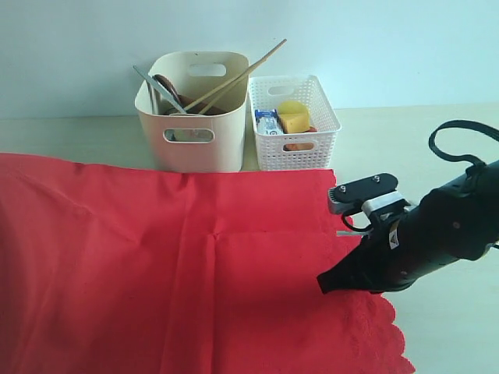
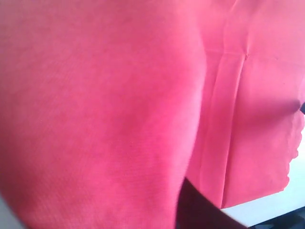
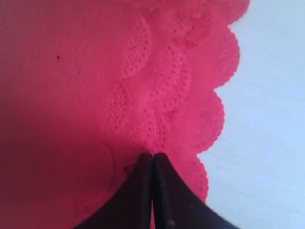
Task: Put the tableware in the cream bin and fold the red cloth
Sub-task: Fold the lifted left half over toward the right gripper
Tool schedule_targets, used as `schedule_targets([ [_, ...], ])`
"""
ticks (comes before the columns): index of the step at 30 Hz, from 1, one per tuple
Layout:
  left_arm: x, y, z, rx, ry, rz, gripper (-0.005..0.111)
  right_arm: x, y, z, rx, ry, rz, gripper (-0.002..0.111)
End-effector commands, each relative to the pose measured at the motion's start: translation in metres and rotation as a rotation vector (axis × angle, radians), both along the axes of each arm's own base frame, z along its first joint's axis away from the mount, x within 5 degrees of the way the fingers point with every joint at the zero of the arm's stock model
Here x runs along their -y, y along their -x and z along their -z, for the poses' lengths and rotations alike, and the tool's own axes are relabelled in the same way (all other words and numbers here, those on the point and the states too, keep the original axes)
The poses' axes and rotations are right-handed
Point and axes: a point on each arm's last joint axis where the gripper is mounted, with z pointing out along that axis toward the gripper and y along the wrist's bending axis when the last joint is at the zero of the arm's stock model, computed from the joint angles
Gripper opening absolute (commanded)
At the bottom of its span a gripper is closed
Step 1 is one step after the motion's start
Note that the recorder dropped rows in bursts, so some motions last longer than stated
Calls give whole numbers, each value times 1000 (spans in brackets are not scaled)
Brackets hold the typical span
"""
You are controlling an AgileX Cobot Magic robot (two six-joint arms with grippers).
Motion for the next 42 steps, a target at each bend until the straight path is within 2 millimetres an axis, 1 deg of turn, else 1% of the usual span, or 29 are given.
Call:
schedule_targets([
  [1,21,-2,-5,3,-12,58,6,-3,-5,10,-15,7,-3,0],
  [6,42,-1,-4,-11,-21,122,6,-3,-6,16,-36,9,10,0],
  [11,66,0,-4,-19,-13,185,6,-3,-6,16,-40,10,10,0],
  [16,90,-1,-7,23,24,222,6,-3,-5,17,-50,11,17,0],
  [21,113,-8,-13,20,40,254,6,-2,-4,17,-64,19,18,0],
  [26,144,-16,-16,31,53,308,6,-2,-4,17,-64,19,18,0],
  [30,172,-22,-14,20,70,357,6,-2,-3,17,-67,21,18,0],
  [33,195,-26,-11,9,116,388,6,-2,-3,17,-71,23,18,0],
  [34,209,-29,-9,12,138,401,6,-2,-3,17,-71,23,18,0],
  [37,240,-36,-2,42,177,413,6,-2,-3,17,-71,23,18,0],
  [40,271,-46,8,90,231,393,6,-2,-3,18,-75,25,18,0],
  [41,276,-48,11,89,237,393,6,-2,-3,18,-75,25,18,0],
  [42,284,-50,21,74,237,399,7,-2,-3,18,-75,25,18,0],
])
